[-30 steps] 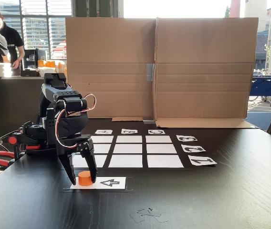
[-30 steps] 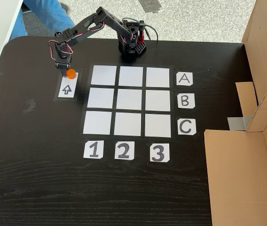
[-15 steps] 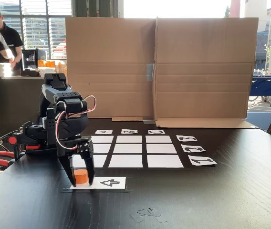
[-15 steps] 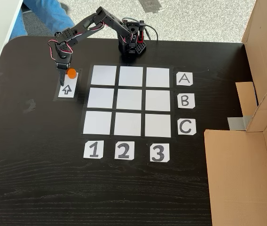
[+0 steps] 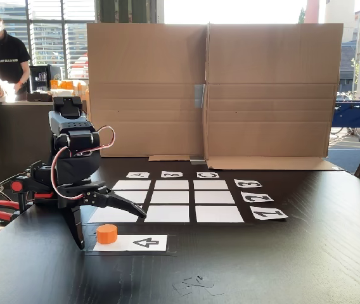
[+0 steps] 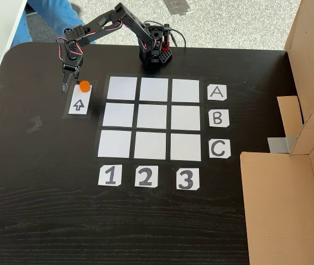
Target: Pick up the round, orange token and place it in the grid on square A3.
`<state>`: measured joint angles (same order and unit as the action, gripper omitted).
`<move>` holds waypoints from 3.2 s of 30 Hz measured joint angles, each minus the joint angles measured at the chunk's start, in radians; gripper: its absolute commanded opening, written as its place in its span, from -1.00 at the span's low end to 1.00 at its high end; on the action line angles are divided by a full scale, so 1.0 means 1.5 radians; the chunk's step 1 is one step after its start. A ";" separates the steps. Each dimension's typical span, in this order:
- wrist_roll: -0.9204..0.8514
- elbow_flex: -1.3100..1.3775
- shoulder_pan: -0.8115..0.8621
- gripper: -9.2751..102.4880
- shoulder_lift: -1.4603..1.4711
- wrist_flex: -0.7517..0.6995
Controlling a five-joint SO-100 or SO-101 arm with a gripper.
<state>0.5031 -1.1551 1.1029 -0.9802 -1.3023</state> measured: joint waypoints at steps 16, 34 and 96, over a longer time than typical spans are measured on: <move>-0.015 -0.334 -0.033 0.40 -0.229 0.136; -0.016 -0.367 -0.053 0.23 -0.219 0.164; -0.213 -0.817 -0.304 -0.85 -0.919 0.184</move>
<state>0.1841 -2.3807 0.6473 -2.3593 -1.0262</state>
